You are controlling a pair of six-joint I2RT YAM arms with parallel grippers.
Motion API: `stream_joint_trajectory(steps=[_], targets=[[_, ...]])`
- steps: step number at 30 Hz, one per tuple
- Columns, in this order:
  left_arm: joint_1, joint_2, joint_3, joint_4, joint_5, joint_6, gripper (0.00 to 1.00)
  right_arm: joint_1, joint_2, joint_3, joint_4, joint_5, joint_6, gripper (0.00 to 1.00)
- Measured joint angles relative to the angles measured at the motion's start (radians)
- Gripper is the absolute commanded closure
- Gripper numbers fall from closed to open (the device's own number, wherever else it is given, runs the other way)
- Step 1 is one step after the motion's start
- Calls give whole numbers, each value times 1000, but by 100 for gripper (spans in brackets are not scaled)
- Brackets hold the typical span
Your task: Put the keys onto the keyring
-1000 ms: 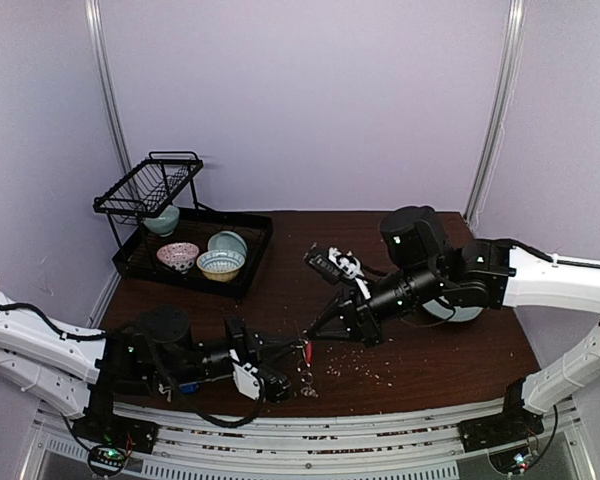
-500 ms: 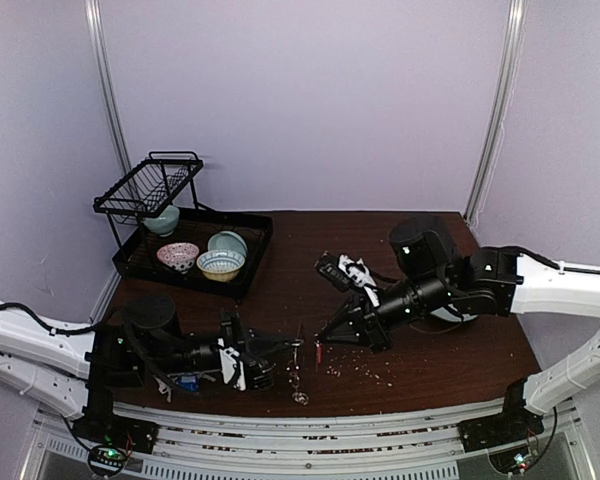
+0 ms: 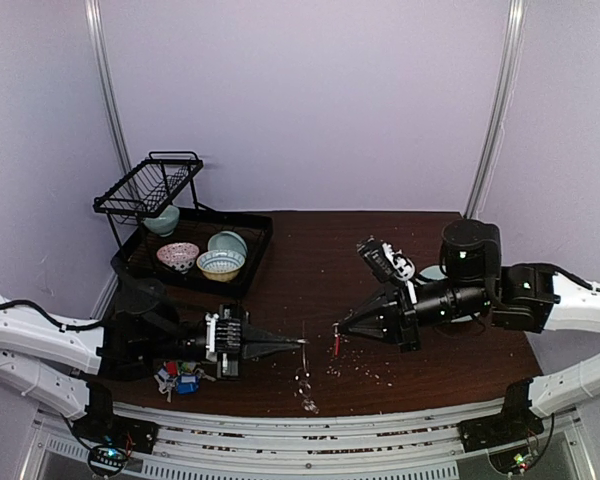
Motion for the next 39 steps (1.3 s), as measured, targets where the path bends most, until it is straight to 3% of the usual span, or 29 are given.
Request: stream_joint_trajectory(steps=[7,18,24,31,39], targets=[[0,47,3,132,42,-126,100,5,-49,-56,80,-56,23,100],[-9,83,66,135,-13,-199,100,6,-117,-83,107,-55,-4,100],[-61,83,123,-26,-148,-76,100,6,-103,-69,56,-16,-34,100],[-158,114,218,-241,-425,209,100,6,-68,8,-67,61,-90,100],[-163,117,223,-324,-638,485,100,6,-8,54,-185,170,-136,100]])
